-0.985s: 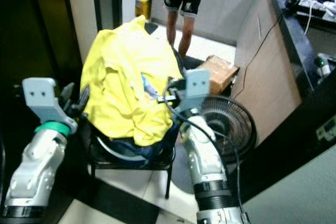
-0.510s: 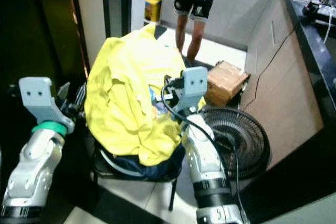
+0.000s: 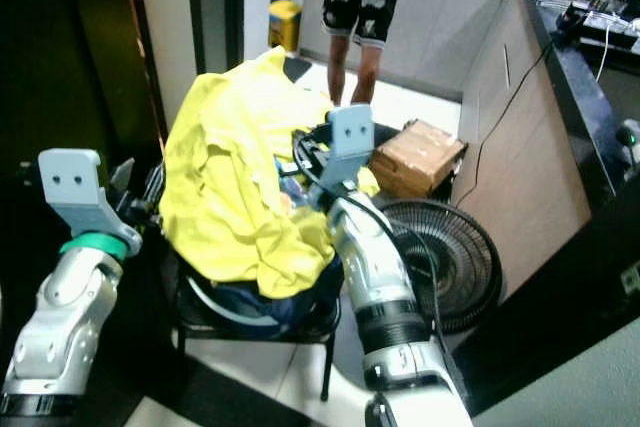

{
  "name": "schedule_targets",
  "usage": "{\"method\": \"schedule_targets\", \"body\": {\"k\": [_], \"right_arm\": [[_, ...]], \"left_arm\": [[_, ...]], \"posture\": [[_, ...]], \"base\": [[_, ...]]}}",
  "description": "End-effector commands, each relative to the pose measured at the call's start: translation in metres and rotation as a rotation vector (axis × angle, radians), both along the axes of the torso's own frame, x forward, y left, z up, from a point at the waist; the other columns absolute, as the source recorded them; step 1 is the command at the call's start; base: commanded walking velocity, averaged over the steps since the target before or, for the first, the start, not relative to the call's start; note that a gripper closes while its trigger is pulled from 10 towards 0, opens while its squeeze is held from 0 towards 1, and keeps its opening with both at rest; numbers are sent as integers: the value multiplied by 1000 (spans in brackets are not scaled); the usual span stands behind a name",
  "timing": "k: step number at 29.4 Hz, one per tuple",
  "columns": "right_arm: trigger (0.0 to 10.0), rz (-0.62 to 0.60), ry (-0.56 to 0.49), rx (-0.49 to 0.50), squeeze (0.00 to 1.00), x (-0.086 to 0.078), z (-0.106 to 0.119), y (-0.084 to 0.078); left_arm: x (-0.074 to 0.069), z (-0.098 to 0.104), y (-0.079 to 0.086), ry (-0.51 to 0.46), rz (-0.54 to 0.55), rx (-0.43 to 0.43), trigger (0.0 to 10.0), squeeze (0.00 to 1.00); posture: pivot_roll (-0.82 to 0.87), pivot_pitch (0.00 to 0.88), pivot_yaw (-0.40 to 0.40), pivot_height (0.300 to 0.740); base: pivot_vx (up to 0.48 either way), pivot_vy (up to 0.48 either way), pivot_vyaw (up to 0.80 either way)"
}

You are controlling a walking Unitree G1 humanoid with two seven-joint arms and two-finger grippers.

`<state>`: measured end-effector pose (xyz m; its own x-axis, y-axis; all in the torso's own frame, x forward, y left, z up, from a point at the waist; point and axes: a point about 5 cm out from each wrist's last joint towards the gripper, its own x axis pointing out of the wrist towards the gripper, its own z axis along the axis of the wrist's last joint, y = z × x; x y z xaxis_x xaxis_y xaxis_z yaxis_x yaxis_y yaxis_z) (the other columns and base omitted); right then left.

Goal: Clothes washing

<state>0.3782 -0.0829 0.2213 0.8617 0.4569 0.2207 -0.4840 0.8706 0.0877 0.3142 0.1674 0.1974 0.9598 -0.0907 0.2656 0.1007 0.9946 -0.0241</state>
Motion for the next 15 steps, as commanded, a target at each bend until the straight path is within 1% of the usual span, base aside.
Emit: {"method": "schedule_targets", "body": {"k": [1,8,10,11,15], "right_arm": [[10000,26,60,-8,1000,4,-6,7],[10000,12,78,-18,1000,8,-7,10],[10000,12,83,-13,1000,10,-6,10],[10000,21,93,0,1000,13,-3,12],[10000,26,98,2,1000,14,-1,13]], "left_arm": [[-2,-6,3,29,7,12,10000,0],[-5,-6,4,31,11,9,10000,0],[-5,-6,4,32,9,-3,10000,0],[-6,-6,5,35,2,-22,10000,0],[-6,-5,6,36,-4,-32,10000,0]], "posture": [[103,48,-35,740],[113,56,-39,740],[113,56,-39,740],[112,65,-35,740],[110,76,-30,740]], "base": [[0,0,0],[0,0,0],[0,0,0],[0,0,0],[0,0,0]]}}
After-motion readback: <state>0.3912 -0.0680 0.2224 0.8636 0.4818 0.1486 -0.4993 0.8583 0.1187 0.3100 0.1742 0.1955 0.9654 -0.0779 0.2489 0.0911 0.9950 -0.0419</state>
